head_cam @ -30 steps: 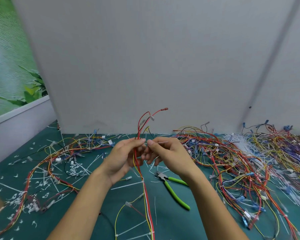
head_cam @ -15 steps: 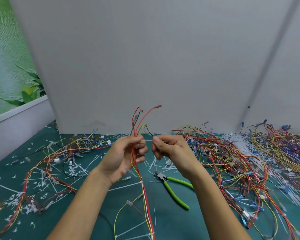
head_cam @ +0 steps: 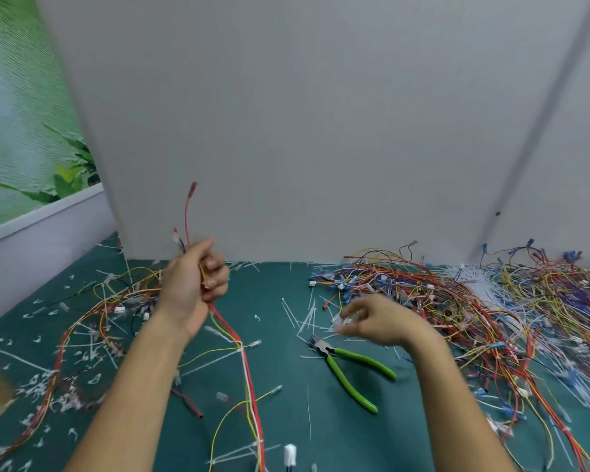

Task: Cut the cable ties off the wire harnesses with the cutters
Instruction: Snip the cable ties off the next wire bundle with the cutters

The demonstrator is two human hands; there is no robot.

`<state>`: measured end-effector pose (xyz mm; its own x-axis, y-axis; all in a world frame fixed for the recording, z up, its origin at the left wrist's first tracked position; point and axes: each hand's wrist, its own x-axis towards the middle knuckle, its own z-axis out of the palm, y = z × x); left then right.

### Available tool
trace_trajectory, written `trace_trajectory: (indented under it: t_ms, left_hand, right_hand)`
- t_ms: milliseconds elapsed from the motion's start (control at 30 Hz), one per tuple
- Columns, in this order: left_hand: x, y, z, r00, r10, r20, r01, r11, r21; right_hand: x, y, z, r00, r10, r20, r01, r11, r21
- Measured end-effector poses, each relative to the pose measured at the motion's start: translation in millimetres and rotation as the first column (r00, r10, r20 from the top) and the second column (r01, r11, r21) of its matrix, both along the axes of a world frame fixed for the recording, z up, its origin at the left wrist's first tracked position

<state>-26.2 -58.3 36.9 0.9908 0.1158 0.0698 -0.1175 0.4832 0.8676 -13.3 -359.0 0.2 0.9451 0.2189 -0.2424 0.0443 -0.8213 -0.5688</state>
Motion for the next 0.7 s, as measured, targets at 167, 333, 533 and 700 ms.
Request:
trace_trajectory:
  t_ms: [167,333,533,700]
  left_hand:
    - [-1,-25,-11,0.997,0.056,-0.047,-0.054,0.998,0.042]
    - [2,-43,-26,0.981,0.096,-0.17,0.023,0.809,0.588]
    - [-1,-45,-39,0.927,-0.123,-0.353,0.322,0.743,0.587]
    - [-3,-41,-34,0.914,-0.332,-0.232,0.389,0.879,0.275]
  right_hand:
    - [0,17,-20,0.972,-0.093,-0.214,0.0,0.917,-0.398]
    - [0,20,-21,0.971,-0.093,-0.219,-0.009,0.906,-0.423]
    - [-1,25,-26,0.977,-0.071,-0.2,-0.022,0.902,-0.431]
    - [-2,26,-19,0.981,-0.09,-0.175,0.055,0.979,-0.195]
